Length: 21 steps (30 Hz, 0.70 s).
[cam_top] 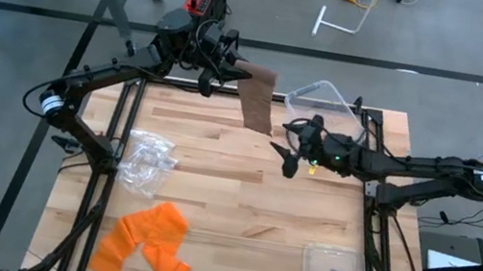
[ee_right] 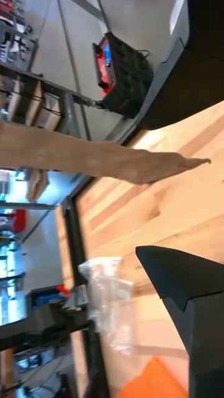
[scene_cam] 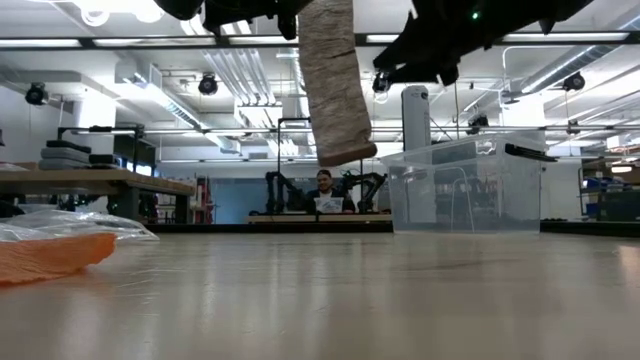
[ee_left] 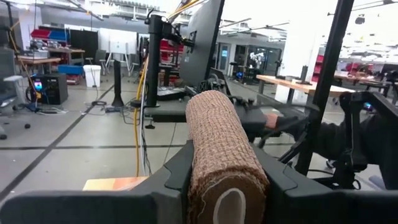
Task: Roll bandage
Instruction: Roll the brown bandage
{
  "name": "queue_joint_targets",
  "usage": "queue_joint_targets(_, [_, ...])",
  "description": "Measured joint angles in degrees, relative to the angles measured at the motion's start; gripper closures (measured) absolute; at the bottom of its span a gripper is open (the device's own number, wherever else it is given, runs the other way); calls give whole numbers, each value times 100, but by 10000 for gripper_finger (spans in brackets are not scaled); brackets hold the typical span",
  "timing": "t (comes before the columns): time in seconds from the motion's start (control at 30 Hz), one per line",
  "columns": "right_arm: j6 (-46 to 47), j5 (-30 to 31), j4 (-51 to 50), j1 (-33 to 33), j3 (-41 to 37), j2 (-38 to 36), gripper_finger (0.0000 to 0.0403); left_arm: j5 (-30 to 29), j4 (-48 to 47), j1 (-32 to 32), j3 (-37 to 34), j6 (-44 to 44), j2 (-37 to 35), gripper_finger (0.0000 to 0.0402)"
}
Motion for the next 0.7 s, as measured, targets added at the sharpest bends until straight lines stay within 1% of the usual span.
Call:
queue_joint_targets(0.2, [0,0,4,0,0,441,89,-25,1,0,82,-46,-1,309])
queue_joint_targets(0.37, [0,0,2,-2,0,653,89,-164,-6,-13,148,-290,-7,307])
queue_joint_targets(0.57, [-1,22,21,-202,-2,549,89,-280,9,-13,272,-282,-7,309])
queue_joint_targets(0.7, [0,-15,-2,-186,-2,519,89,-299,-11,-12,358,-284,-7,307])
